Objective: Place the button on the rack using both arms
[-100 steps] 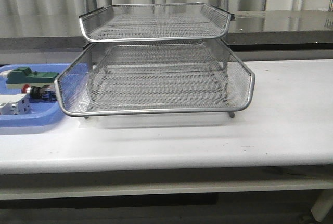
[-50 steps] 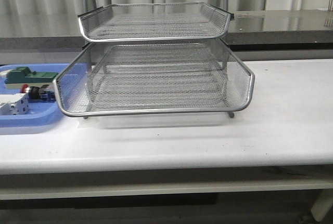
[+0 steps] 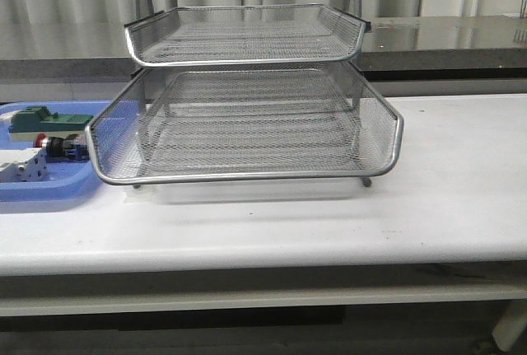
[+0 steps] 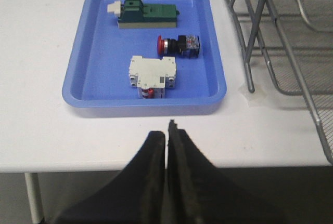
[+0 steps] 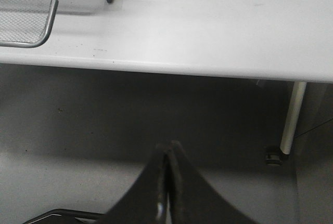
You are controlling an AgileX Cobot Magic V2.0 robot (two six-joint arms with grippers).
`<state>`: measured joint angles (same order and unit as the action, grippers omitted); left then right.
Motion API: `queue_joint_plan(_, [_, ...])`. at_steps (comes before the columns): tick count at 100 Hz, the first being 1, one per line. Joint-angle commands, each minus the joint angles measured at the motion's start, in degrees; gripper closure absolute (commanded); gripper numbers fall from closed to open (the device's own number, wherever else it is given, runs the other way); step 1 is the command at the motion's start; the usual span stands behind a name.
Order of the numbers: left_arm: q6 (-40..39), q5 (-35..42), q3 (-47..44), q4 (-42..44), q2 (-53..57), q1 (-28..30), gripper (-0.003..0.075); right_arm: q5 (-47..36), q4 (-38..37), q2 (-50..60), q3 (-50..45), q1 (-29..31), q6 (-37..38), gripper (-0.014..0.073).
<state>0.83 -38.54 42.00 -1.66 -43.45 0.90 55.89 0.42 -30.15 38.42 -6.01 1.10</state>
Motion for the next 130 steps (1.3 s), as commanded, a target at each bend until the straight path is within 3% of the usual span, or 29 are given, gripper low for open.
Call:
queue_joint_plan(1, [3.13, -0.87, 6.93, -0.55, -6.20, 0.20, 0.0716, -3.05, 0.16, -0.31, 2.11, 0.30, -0.13, 0.0660])
queue_joint_plan(28, [5.83, -4.42, 15.71, -0.54, -20.04, 0.20, 0.0716, -3.05, 0.16, -0.31, 2.11, 0.30, -0.13, 0.0660])
queue_joint_plan(51, [6.28, -4.86, 16.58, -0.54, -23.27, 0.20, 0.0678, -3.05, 0.16, -0.31, 2.11, 0.30, -0.13, 0.0660])
queue_joint_plan(61, [7.85, -5.74, 16.58, -0.54, -23.27, 0.20, 0.0528, -3.05, 0.16, -0.31, 2.11, 0.30, -0.13, 0.0660])
queue_joint_plan(78, [7.98, -6.66, 16.58, -0.42, -23.27, 0.20, 0.0084, -3.05, 0.16, -0.31, 2.11, 0.30, -0.13, 0.0660])
queue_joint_plan(85, [7.98, -6.39, 16.58, -0.34, -23.27, 0.20, 0.0006, -3.05, 0.16, -0.31, 2.11, 0.30, -0.13, 0.0660])
queue_joint_plan(116, [8.11, -3.37, 16.58, -1.55, -23.27, 0.20, 0.0005, -3.05, 0.16, -0.31, 2.11, 0.30, -0.13, 0.0660])
queue_joint_plan(130, [13.88, 2.69, 18.48, -1.42, -24.79, 0.20, 0.0005, -3.05, 0.16, -0.31, 2.11, 0.30, -0.13, 0.0660])
